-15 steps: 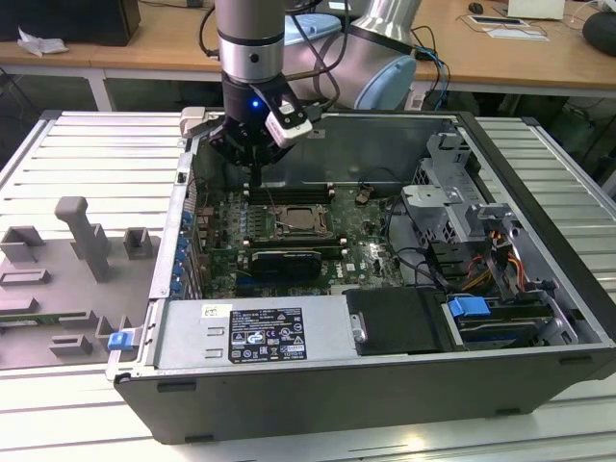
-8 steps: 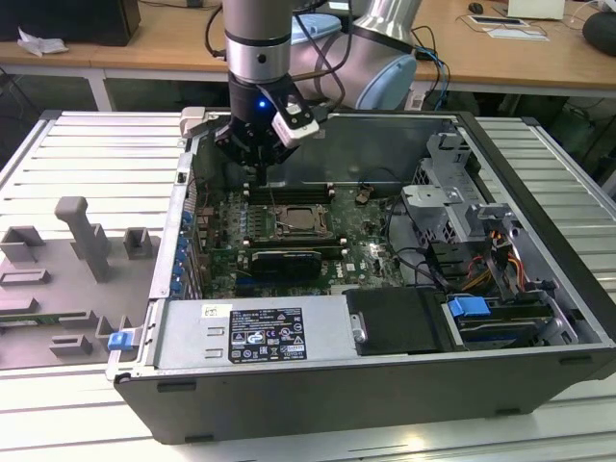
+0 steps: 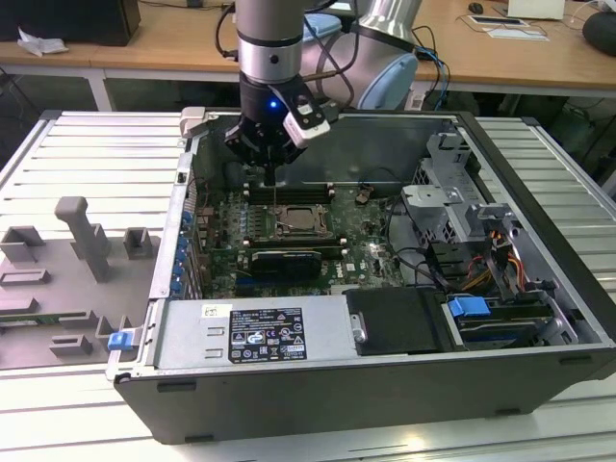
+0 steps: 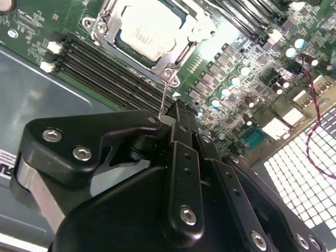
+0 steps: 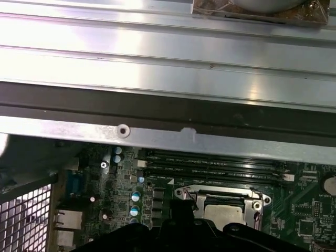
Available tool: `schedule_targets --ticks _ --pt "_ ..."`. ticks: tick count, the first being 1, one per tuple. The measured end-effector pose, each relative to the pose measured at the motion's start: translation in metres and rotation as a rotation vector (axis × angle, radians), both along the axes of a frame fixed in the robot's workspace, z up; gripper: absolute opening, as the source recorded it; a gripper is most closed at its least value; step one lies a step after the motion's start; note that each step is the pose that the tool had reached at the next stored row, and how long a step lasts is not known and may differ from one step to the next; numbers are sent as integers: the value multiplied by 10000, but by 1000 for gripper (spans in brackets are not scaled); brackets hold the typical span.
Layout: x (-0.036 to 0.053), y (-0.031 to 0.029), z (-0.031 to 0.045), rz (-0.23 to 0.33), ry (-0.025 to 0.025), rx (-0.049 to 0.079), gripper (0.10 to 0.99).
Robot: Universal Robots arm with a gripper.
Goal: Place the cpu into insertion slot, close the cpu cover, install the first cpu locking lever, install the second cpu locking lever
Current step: 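Install the first cpu locking lever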
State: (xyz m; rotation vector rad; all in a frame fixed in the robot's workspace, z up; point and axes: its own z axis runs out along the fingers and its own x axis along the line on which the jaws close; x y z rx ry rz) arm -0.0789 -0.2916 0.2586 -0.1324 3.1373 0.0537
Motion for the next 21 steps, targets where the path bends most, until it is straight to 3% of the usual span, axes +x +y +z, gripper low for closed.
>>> schedule_targets --ticks 8,11,13,14,18,21 --pt "258 0 -34 1 0 3 106" --pt "291 0 -43 0 1 346 106" --pt "312 -4 -87 1 2 414 106" --pt "313 -4 -98 -1 -11 415 106" --pt "320 -4 -113 5 -183 415 106" --pt "353 -4 -156 -203 -193 550 106"
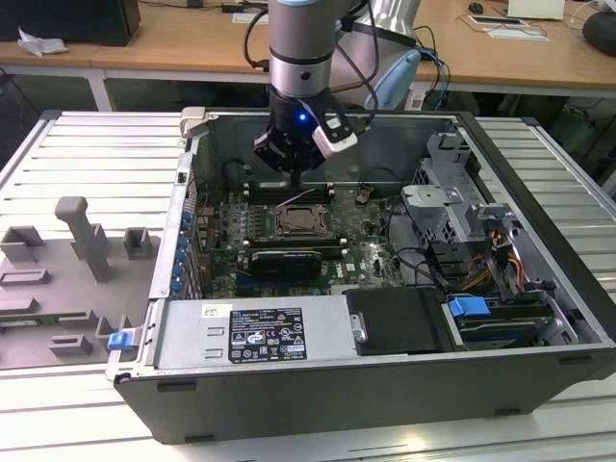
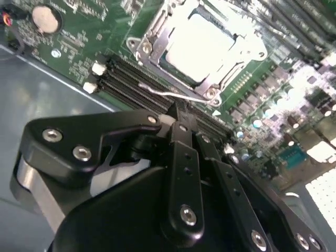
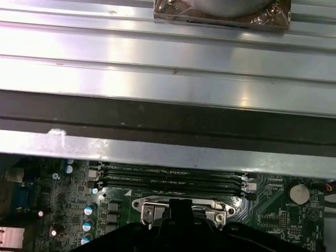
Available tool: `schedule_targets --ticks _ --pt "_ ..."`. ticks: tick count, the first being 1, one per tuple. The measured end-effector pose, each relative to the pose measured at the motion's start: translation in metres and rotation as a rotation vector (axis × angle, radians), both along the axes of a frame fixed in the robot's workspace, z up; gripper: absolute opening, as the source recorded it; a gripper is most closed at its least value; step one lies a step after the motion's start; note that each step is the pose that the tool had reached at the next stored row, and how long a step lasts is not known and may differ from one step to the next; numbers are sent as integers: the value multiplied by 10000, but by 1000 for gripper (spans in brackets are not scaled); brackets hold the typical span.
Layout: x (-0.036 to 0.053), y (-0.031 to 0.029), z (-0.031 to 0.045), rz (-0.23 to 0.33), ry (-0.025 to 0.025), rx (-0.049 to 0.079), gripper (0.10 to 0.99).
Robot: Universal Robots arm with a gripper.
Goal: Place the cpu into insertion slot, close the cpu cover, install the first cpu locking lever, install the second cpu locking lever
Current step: 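Install the first cpu locking lever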
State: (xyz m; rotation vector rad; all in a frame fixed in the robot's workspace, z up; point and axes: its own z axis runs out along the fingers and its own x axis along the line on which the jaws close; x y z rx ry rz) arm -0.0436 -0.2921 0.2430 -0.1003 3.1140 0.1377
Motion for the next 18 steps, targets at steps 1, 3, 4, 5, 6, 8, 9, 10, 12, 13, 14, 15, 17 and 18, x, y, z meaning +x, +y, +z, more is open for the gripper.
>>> schedule_targets --ticks 1,3,4,5,6,8,9,10,12,13,14,15,17,18 --pt "6 0 -21 -41 2 50 106" --pt "23 0 -81 -41 1 52 106" --pt "29 -1 -90 -41 1 55 106" --pt "38 0 -99 -41 0 65 106" --pt "55 0 -106 -41 0 76 106" --pt "83 -1 -122 -43 2 120 106" --pt "84 1 -130 -44 0 138 106" --pt "85 2 -135 -45 1 144 106" --pt "91 4 -146 -42 1 154 106" --pt "95 4 -151 -43 1 159 106" --pt "101 5 -158 -43 1 163 106" --pt "104 6 -163 -43 1 167 106" --pt "113 9 -177 -43 1 181 106" --pt "121 10 -183 -43 2 185 106"
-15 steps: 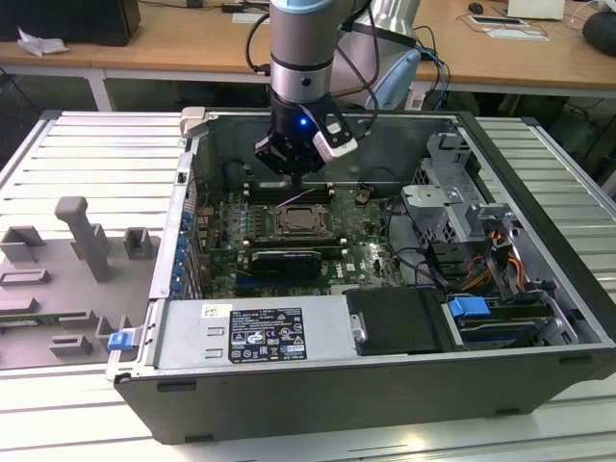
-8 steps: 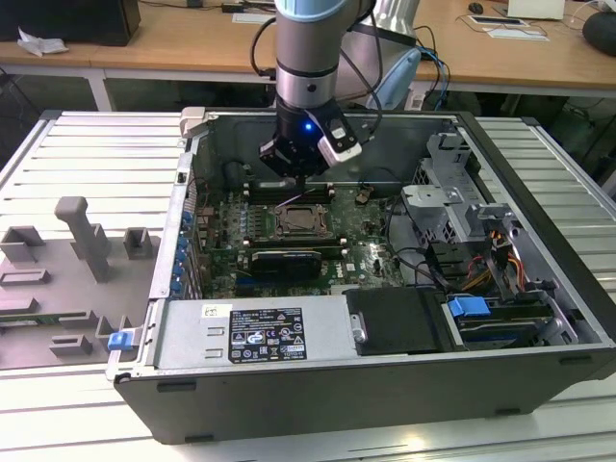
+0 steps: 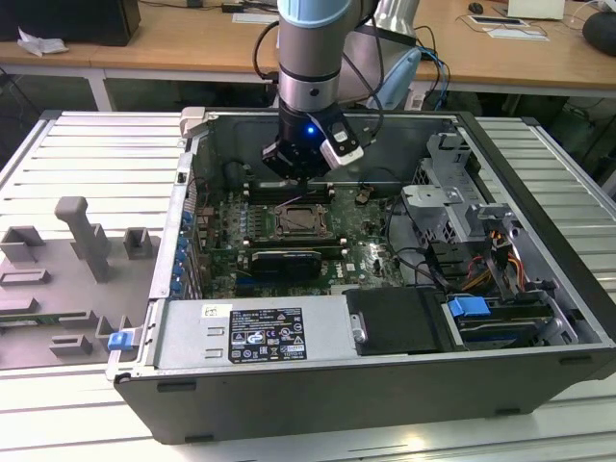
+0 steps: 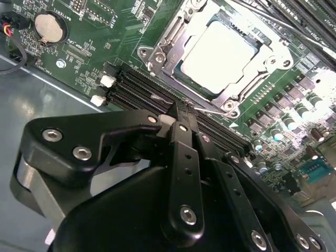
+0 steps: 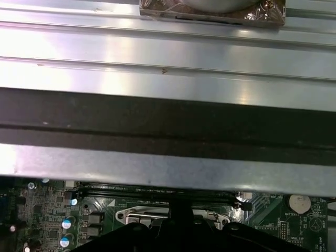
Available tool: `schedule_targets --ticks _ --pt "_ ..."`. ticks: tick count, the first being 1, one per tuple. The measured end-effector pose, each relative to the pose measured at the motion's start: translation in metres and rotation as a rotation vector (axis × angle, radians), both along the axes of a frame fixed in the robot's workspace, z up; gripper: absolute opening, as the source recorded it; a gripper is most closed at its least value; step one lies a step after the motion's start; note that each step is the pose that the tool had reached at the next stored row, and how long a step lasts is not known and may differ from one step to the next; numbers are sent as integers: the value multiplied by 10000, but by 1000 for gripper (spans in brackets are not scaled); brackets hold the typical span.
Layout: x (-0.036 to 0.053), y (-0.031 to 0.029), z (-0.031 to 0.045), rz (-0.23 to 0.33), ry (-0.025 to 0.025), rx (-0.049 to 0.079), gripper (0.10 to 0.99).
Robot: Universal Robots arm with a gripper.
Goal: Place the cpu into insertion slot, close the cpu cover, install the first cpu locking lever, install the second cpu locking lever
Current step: 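Install the first cpu locking lever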
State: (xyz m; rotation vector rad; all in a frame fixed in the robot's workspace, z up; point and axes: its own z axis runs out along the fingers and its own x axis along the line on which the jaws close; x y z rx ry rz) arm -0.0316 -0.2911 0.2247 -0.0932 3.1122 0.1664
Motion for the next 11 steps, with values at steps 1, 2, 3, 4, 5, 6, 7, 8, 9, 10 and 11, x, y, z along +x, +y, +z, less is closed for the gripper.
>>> schedule_targets --ticks 1,2,3,4,5,6,7,8,9,10,11 --pt "9 2 -7 0 0 6 106" --pt "15 3 -12 0 -1 13 106" --pt "26 4 -20 0 0 27 106" --pt "44 6 -34 0 0 53 106" --pt "52 8 -43 1 0 68 106" --pt "59 10 -51 0 0 84 106" --pt "65 10 -58 0 0 99 106" --pt "76 10 -68 -1 0 118 106" --pt "90 10 -80 0 0 129 106" --pt "99 10 -90 1 0 132 106" --pt "103 10 -100 1 0 133 106"
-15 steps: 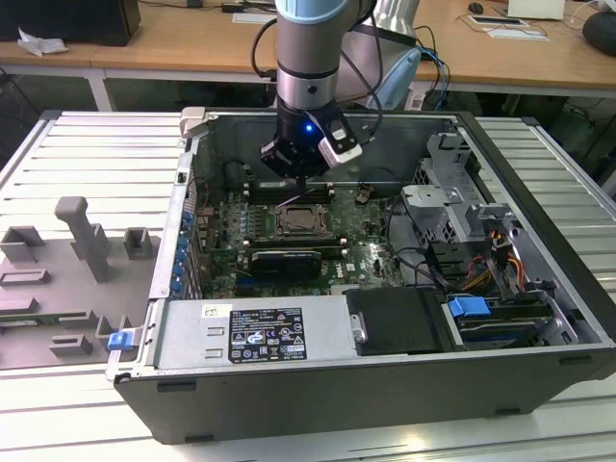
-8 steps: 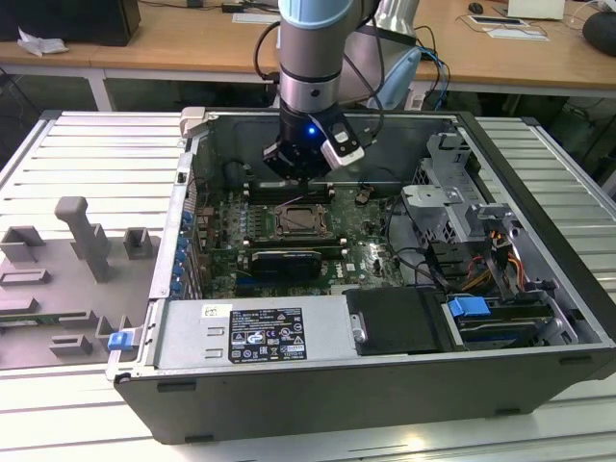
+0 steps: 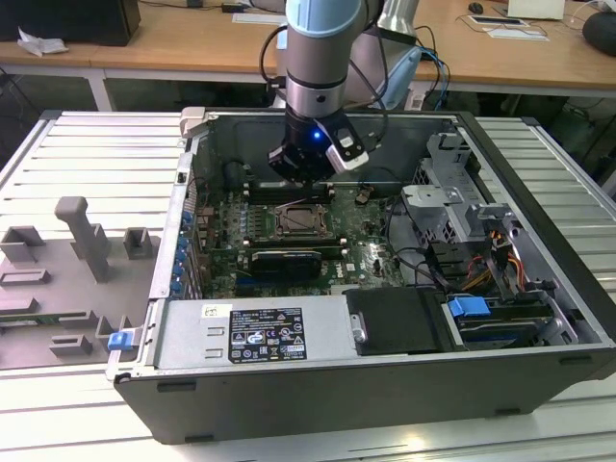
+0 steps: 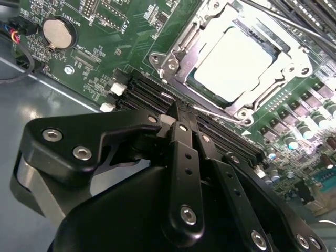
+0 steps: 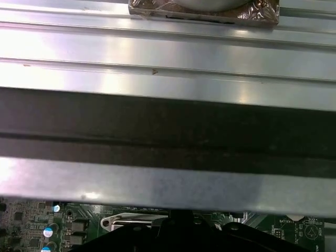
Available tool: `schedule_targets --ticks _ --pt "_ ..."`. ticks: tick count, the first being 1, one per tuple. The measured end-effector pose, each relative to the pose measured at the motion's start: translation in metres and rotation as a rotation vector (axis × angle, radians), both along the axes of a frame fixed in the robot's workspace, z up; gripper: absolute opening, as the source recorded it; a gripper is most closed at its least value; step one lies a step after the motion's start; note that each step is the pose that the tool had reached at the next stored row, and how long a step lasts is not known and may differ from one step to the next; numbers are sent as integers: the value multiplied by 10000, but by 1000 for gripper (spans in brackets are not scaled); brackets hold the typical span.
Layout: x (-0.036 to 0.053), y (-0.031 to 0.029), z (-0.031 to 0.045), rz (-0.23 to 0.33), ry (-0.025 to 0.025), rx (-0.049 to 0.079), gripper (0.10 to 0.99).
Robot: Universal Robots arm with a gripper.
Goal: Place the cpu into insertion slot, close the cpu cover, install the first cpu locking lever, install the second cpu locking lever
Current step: 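Install the first cpu locking lever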
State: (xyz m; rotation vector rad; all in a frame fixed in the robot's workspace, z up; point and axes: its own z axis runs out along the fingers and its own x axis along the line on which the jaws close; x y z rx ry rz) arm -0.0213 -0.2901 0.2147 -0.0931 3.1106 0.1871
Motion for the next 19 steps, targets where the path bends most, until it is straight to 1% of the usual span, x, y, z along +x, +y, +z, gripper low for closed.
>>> schedule_targets --ticks 12,19 --pt "18 -14 -84 -1 1 0 106" --pt "23 -15 -105 0 3 -17 106"
